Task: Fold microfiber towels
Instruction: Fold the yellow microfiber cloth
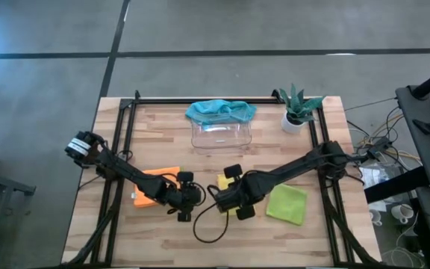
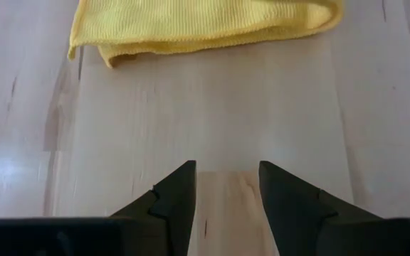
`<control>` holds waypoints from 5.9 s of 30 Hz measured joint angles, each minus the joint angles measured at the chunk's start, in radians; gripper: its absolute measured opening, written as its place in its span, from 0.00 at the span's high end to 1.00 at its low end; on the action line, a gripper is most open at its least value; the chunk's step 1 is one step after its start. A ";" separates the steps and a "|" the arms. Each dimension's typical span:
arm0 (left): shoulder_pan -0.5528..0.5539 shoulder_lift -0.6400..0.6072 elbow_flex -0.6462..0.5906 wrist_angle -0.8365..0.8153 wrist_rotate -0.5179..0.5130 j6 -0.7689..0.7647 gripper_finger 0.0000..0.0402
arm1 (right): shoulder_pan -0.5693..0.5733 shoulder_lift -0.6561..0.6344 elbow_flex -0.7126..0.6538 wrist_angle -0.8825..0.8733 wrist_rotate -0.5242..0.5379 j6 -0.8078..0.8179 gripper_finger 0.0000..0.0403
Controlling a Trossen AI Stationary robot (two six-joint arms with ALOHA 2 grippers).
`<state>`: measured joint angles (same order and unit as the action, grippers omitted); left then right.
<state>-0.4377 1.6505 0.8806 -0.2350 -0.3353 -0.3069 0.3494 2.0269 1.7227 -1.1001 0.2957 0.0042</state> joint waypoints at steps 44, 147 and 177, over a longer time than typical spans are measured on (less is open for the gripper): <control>0.024 0.000 -0.020 0.096 -0.028 0.080 0.65 | -0.180 -0.111 -0.336 0.341 0.019 -0.165 0.98; 0.112 0.316 -0.017 0.619 -0.122 0.143 0.65 | 0.154 -0.068 -0.423 0.253 -0.112 0.393 0.83; 0.063 0.247 0.023 0.546 0.305 0.293 0.89 | 0.056 -0.159 -0.660 0.420 0.262 -0.118 0.84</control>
<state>-0.3751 1.8970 0.9031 0.3113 -0.0303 -0.0141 0.4052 1.8683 1.0625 -0.6806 0.5580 -0.1139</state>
